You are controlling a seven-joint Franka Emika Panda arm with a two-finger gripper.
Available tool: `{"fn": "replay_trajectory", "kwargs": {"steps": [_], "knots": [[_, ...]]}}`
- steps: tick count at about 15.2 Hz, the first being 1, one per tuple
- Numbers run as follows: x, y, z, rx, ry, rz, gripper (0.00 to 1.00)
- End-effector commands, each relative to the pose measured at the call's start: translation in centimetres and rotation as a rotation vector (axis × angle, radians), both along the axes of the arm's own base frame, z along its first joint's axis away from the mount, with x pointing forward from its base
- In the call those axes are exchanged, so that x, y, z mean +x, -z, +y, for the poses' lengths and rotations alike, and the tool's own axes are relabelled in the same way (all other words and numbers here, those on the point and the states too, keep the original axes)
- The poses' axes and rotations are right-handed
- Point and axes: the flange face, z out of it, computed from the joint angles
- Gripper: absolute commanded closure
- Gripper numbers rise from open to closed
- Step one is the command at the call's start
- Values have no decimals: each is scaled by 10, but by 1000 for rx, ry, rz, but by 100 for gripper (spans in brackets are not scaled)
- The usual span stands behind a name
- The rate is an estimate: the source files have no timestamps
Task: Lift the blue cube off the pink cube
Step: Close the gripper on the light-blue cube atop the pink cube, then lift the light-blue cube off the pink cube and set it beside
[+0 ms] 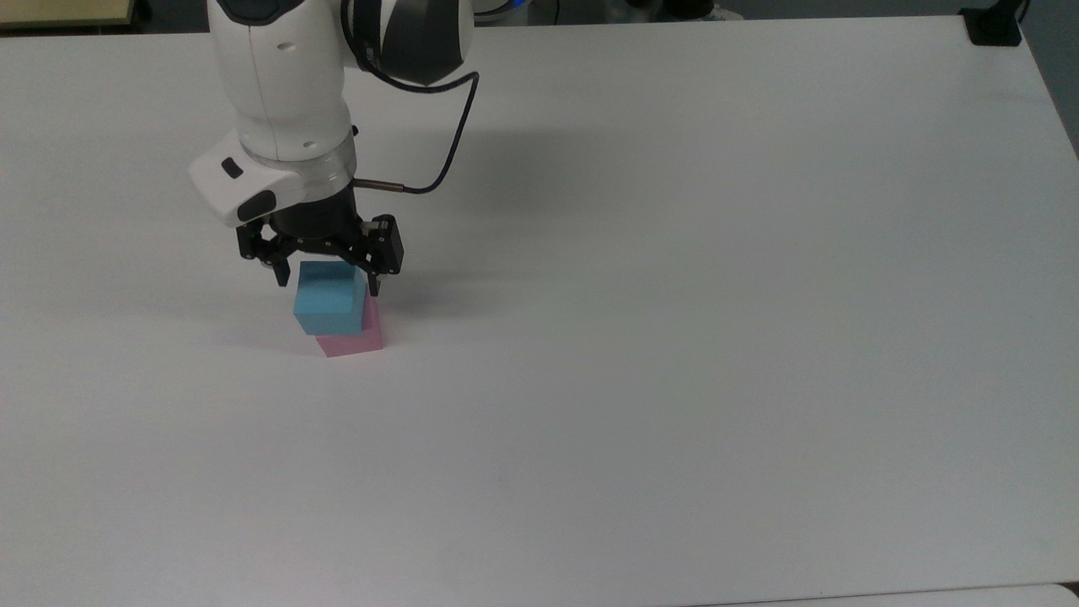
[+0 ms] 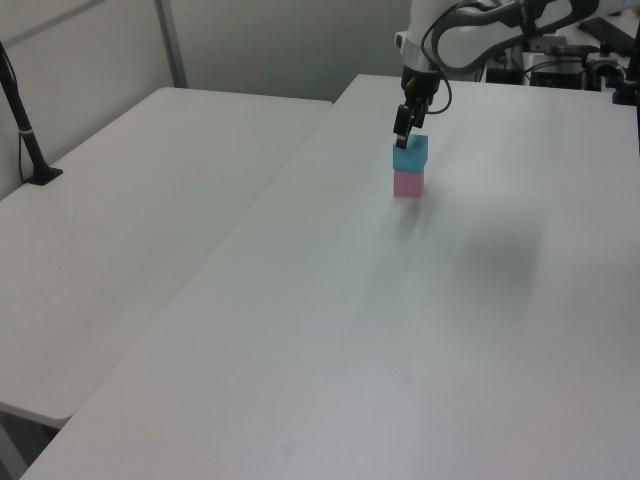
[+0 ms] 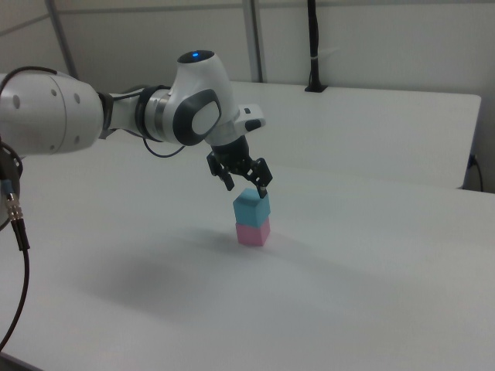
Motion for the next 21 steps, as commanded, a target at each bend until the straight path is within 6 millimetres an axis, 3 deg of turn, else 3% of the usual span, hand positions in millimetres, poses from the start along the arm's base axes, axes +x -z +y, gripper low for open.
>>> {"fn": "replay_trajectory", "kwargs": {"steps": [1, 5, 6, 8, 10, 12, 13, 15, 18, 20, 21], "knots": [[7, 16, -9, -68, -46, -8, 0], [7, 22, -11, -74, -40, 1, 0], [6, 25, -8, -71, -40, 8, 4], [3, 34, 0, -64, -51, 25, 30], [5, 33, 12, -57, -61, 22, 67], [4, 20, 16, -48, -51, 9, 84], [4, 7, 26, -38, -25, -11, 84], [3, 2, 62, -13, -35, 2, 82], [2, 16, 130, 1, -30, 15, 81], [1, 39, 169, 11, -20, 35, 79], [1, 46, 177, 12, -17, 44, 71]]}}
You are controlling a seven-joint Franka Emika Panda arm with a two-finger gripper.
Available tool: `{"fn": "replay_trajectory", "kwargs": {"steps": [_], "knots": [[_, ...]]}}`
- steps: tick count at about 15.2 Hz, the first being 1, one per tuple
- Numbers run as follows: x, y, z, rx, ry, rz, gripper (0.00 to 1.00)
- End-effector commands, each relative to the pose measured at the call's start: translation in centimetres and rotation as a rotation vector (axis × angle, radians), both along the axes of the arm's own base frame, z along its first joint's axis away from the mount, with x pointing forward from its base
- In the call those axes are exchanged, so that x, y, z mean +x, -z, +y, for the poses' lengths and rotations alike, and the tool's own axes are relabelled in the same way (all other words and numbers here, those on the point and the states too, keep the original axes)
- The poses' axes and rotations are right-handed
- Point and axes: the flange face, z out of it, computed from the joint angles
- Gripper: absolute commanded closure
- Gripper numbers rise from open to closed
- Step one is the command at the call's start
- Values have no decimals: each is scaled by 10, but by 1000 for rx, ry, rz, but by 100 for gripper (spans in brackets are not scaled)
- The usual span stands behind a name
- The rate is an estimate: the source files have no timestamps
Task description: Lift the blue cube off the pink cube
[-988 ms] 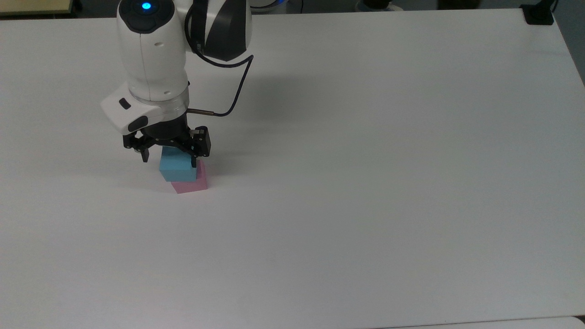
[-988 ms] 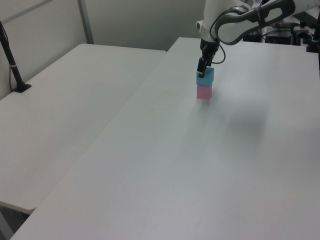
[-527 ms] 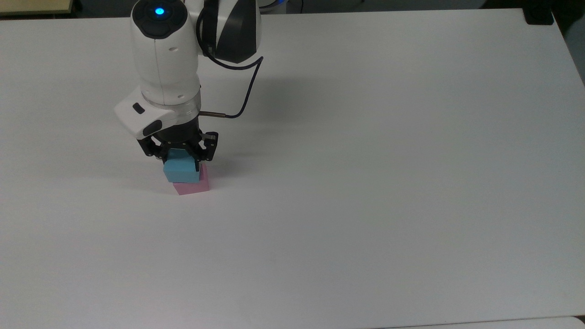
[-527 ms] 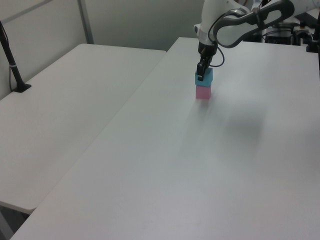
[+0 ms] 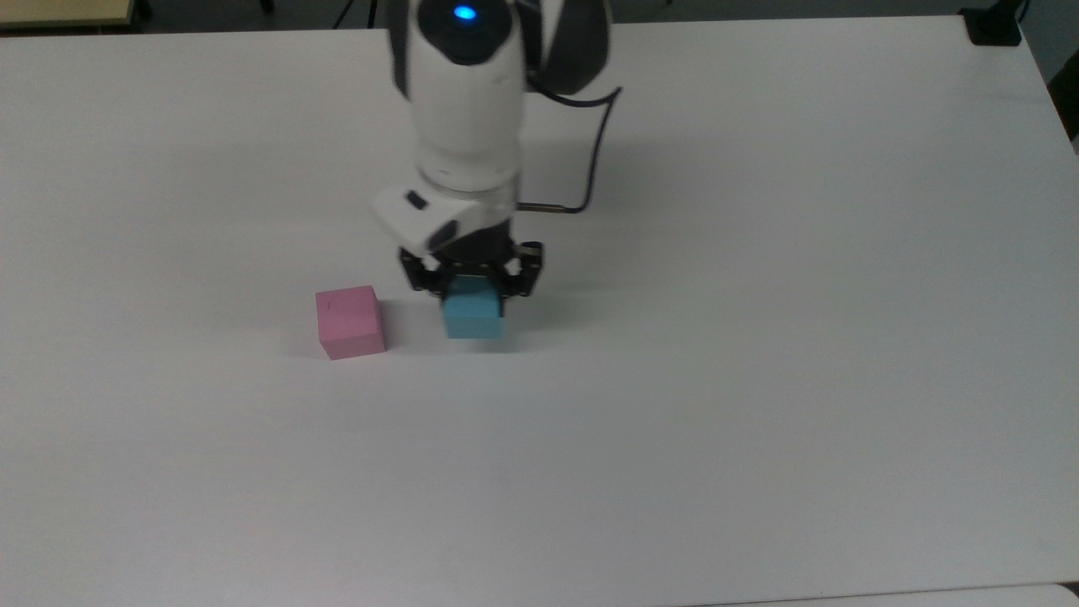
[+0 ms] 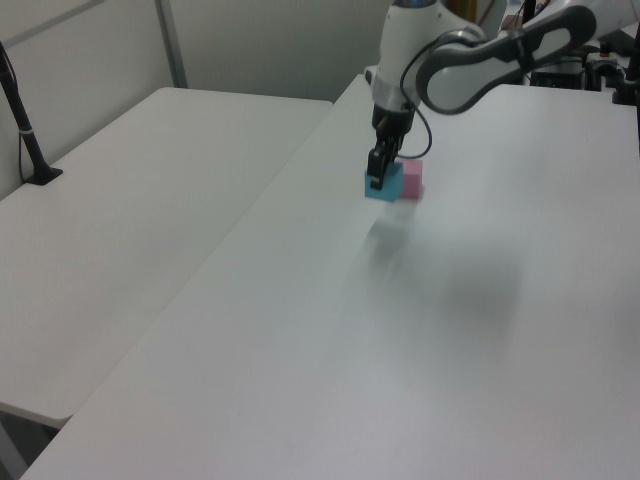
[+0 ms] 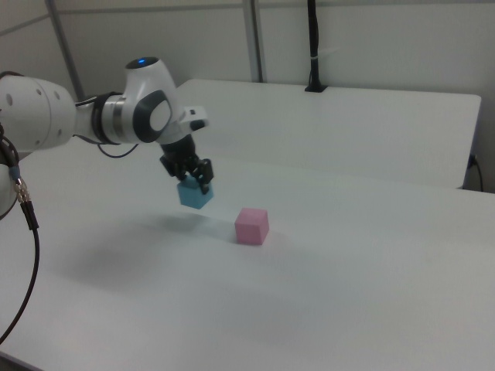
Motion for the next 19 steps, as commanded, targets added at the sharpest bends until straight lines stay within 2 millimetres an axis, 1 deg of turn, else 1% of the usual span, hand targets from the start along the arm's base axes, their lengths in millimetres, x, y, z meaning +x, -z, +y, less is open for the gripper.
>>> {"fn": "replay_trajectory", "kwargs": {"steps": [1, 2, 3, 4, 6, 7, 9, 10, 11, 12, 13, 14, 15, 16, 19], "knots": [[-4, 27, 33, -4, 29, 35, 60], [-4, 29, 35, -2, 30, 32, 52], [-3, 31, 34, -1, 31, 32, 25], [-3, 29, 34, -1, 31, 29, 2], [-3, 19, 34, -1, 32, 19, 0], [-4, 9, 34, 1, 33, 10, 0], [-12, -18, 31, -3, 40, 8, 0], [-26, -47, 25, -22, 53, 50, 0], [-38, -72, 20, -28, 67, 72, 0], [-50, -97, 12, -30, 80, 84, 0], [-61, -117, 6, -34, 91, 99, 0], [-72, -132, 3, -37, 98, 114, 0], [-81, -143, -1, -40, 105, 126, 0], [-85, -149, -6, -41, 111, 135, 0], [-86, -153, -15, -3, 124, 140, 0]]}}
